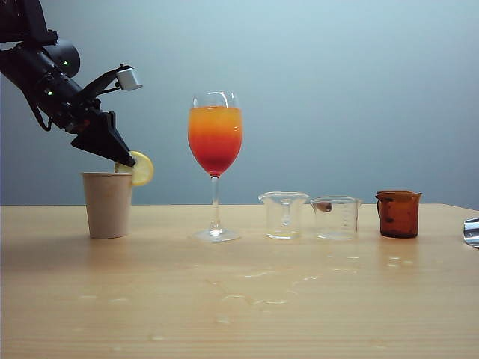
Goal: Pick up the lemon slice from the paper cup on the left and carefully insert it into the rim of the goblet.
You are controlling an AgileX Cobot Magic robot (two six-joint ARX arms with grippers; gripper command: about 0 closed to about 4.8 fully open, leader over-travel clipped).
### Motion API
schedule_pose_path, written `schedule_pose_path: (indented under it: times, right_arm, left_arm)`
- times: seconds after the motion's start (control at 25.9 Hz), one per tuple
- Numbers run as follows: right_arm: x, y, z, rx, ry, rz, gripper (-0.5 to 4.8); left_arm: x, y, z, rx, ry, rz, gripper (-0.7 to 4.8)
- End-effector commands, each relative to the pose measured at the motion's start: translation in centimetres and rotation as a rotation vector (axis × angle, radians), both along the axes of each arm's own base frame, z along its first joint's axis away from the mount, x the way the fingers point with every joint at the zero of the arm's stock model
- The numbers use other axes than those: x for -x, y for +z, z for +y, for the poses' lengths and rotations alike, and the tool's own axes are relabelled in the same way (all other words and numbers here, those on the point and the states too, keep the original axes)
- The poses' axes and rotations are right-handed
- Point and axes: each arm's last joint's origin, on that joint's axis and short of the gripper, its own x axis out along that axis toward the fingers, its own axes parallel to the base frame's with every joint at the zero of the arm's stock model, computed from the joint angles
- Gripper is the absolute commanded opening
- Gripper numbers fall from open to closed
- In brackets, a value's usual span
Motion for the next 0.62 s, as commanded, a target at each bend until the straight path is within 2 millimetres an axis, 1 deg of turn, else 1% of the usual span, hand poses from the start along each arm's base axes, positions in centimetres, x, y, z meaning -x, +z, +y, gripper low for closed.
schedule_pose_path:
  times: [0.04, 0.62]
  right_arm:
    - [-0.05, 0.20, 0.08, -0.009, 0.003, -0.010, -0.04]
    - [-0.13, 0.14, 0.16, -0.005, 0.003, -0.007, -0.04]
  left_arm:
    - [-0.03, 0.27, -0.05, 0.007, -0.003, -0.007, 0.20]
    - [-0.09, 0.59, -0.05, 0.009, -0.004, -0.019, 0.20]
